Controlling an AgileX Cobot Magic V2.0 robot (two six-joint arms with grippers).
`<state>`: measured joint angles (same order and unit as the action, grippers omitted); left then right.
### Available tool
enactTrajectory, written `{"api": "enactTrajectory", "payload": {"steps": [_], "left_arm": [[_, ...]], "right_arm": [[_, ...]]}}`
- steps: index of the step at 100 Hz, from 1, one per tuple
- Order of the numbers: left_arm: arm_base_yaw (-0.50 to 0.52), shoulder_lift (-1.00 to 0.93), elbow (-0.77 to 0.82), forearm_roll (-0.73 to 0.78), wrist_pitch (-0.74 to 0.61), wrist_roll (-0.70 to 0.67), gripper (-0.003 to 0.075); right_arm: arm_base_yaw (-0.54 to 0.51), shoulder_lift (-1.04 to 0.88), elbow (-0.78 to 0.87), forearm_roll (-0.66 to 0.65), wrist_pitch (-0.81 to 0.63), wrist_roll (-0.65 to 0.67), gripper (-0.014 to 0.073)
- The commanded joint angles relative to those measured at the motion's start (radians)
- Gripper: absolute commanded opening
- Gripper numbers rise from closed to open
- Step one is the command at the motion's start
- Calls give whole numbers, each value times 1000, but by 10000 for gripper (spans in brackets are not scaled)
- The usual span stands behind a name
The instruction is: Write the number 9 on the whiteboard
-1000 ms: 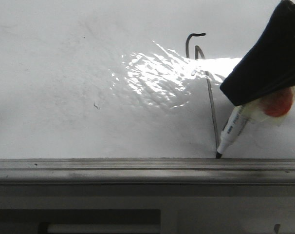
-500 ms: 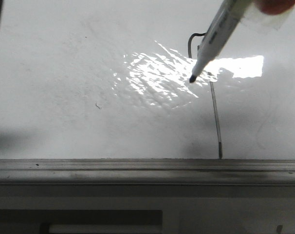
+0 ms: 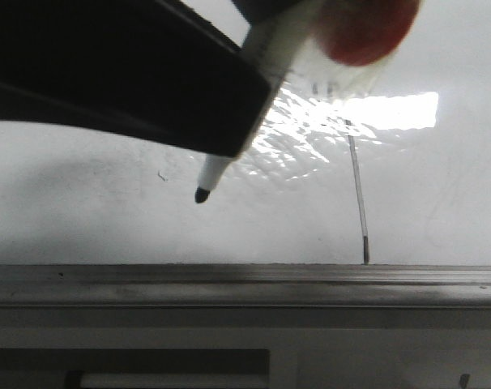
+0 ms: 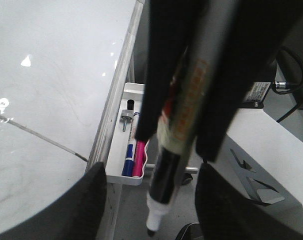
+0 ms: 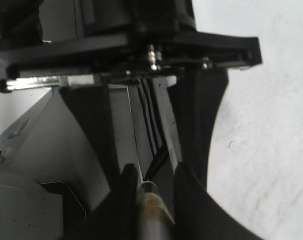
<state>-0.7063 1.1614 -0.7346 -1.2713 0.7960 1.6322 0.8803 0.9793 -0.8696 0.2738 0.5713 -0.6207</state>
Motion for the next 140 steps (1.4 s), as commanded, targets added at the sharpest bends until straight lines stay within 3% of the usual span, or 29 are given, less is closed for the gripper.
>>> {"api": "enactTrajectory", "payload": {"steps": [1,29,66,103,113,130,140], "left_arm": [[-15,13,-46,-71,2,5,365],[-15,20,-45,-68,1,2,344],[-15,20,8,-50,1,-1,-22],[-15,20,14,-41,3,-1,-20],[-13,18,14,-38,5,-1,-20],[-11,18,14,-38,13,-3,-20],[-11,18,14,-38,13,-4,-20]], "right_arm": [[6,-2,-35,14,-71,-7,-44],[6,7,-35,14,-76,-7,-44],[6,41,-31,42,-82,-7,-44],[6,38,38,83,-190,-5,-28],[4,21,38,79,-261,-5,93],[-59,-61,38,70,-310,-5,465],[-132,-116,38,63,-303,-5,562]]}}
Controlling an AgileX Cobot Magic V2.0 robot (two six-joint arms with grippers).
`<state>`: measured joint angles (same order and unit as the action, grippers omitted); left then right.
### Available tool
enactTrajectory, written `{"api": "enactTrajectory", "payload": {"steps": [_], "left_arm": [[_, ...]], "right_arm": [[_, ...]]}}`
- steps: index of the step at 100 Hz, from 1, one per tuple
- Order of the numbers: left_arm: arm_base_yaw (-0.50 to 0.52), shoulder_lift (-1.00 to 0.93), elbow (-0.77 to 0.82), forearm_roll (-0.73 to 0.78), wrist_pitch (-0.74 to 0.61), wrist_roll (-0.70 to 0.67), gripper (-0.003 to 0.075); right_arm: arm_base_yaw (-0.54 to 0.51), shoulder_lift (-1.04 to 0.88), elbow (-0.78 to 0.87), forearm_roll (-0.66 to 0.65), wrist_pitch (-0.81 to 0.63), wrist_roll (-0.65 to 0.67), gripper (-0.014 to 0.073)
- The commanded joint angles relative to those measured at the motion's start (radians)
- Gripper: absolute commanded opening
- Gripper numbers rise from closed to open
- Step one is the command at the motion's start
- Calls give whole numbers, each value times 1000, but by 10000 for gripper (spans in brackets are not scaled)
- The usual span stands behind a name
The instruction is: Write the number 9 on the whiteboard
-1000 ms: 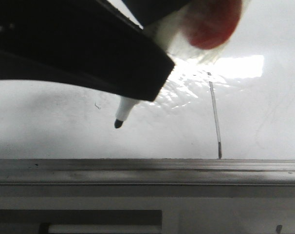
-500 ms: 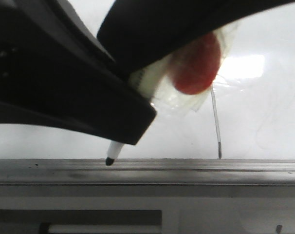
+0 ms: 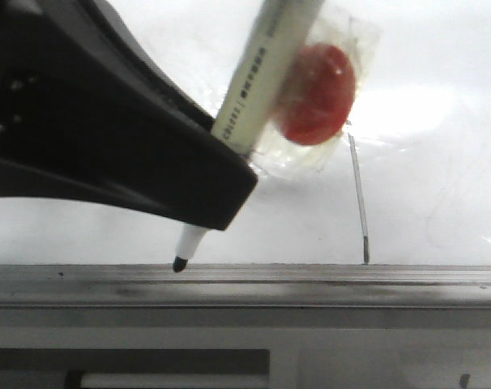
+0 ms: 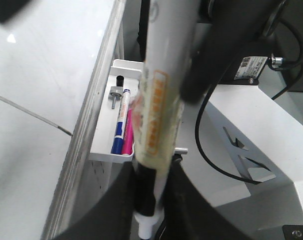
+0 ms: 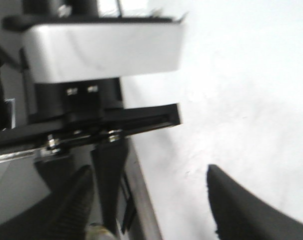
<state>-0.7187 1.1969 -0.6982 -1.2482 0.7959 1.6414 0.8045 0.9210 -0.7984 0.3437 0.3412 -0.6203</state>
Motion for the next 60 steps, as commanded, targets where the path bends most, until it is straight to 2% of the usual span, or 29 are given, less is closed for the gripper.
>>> {"api": "enactTrajectory", "payload": {"steps": [1,12,21,26,38,42,60], "left_arm": [[1,-17,-23,-61,14,-15,-20],[1,-17,-23,-61,-15,-58,-20],[1,-17,-23,-61,-88,-165,-20],[1,-17,-23,-61,-139,-243,-20],[1,-17,-23,-65,-303,-460,-21],[-1,-17,-23,-65,-373,-526,-21],[-29,-17,-23,-65,-662,-621,-21]], "right_arm": [[-61,-62,-33,-7,-73,-6,563],[-152,-142,-33,-9,-53,-6,546],[-225,-203,-33,-9,-29,-6,450],[-263,-231,-33,-9,-12,-1,346],[-348,-272,-33,-9,27,-1,12],[-367,-274,-33,-9,35,-1,-73],[-419,-274,-22,-7,59,2,-61]]}}
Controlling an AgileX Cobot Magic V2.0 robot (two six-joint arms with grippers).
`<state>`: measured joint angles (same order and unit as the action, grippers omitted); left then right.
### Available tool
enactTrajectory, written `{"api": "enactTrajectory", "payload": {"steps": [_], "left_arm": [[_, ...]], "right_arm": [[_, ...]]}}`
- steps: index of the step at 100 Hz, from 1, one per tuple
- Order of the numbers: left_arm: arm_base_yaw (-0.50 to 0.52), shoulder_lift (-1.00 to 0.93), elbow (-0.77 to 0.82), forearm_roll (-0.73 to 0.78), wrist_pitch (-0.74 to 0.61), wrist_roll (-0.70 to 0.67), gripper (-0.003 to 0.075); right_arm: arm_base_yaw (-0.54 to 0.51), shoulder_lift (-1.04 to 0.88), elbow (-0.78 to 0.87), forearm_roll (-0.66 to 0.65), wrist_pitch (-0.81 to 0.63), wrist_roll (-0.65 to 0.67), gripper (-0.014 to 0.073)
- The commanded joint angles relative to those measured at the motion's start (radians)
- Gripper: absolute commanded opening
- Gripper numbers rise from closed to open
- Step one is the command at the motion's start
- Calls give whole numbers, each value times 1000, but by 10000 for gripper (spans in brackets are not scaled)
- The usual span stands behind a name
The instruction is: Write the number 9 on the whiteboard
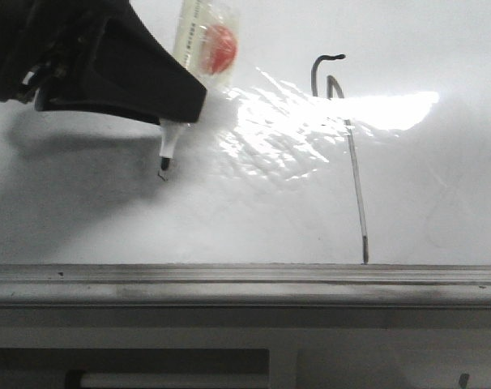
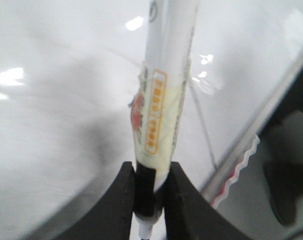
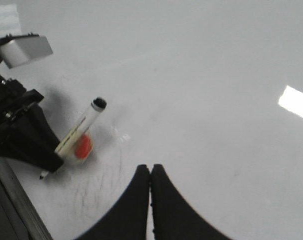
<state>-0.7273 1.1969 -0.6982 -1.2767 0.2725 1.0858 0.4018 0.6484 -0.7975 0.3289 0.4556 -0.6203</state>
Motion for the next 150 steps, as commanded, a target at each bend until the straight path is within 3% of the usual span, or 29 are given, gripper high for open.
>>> {"api": "enactTrajectory", "payload": {"steps": [1,62,82,89,109,133,150], "left_arm": [[-22,-17,-23,-36,-147,-67,-21],[-64,103,-23,-148,-426,-80,-20],[-64,103,-23,-148,-448,-80,-15],[-64,103,-23,-155,-448,-80,34],[-64,103,-23,-170,-450,-80,340],[-63,103,-23,-190,-478,-80,392],[-63,45,-23,-153,-427,-69,566]], "right_arm": [[-16,-1,-21,8,-56,2,-61],[-16,-1,34,28,-59,3,-61],[-16,-1,34,29,-59,3,-61],[-16,-1,34,29,-61,3,-61],[-16,-1,34,30,-63,3,-61],[-16,-1,34,30,-74,3,-61],[-16,-11,39,30,-63,3,-61]]}}
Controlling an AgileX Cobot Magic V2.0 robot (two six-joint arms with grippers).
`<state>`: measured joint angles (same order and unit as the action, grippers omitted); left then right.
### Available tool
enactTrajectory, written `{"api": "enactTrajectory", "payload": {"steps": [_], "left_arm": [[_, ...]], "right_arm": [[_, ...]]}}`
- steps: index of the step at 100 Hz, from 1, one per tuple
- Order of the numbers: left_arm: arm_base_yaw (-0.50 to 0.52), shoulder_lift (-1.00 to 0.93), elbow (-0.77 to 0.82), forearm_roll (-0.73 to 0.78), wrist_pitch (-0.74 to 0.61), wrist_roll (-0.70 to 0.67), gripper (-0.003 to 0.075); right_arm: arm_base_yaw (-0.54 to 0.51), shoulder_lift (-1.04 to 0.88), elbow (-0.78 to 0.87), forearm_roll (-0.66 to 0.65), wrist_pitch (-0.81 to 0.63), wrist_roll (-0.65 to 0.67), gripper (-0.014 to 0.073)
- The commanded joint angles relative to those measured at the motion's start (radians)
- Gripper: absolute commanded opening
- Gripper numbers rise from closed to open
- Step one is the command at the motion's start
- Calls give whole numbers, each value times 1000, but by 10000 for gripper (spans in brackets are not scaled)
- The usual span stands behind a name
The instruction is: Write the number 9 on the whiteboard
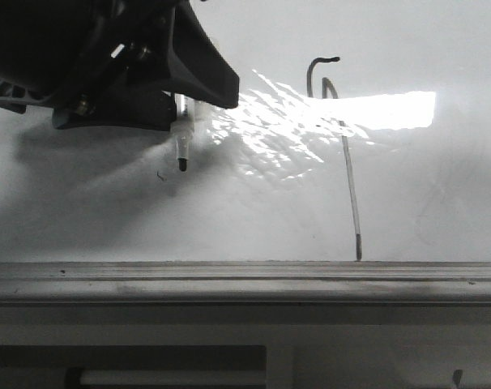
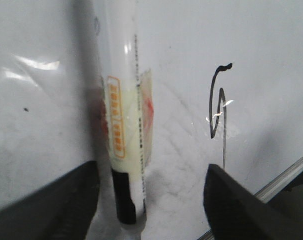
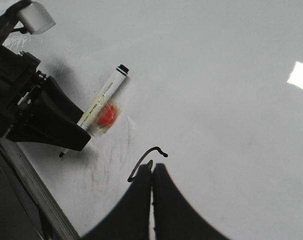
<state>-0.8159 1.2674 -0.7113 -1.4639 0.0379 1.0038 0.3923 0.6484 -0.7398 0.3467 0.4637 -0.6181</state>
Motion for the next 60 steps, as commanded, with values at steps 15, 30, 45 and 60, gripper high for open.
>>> {"api": "enactTrajectory", "payload": {"steps": [15,30,45,60], "left_arm": [[26,-171,13,134,-145,58,550],[26,-392,102,184,-125,58,405],[26,-611,238,184,-125,58,106],[26,-779,343,176,-125,58,-20]], "right_arm": [[-6,-94,52,6,-100,1,-61],[-6,-254,220,-1,-189,1,-61],[-6,-435,373,8,-274,1,-61],[-6,-545,451,8,-268,1,-61]]}}
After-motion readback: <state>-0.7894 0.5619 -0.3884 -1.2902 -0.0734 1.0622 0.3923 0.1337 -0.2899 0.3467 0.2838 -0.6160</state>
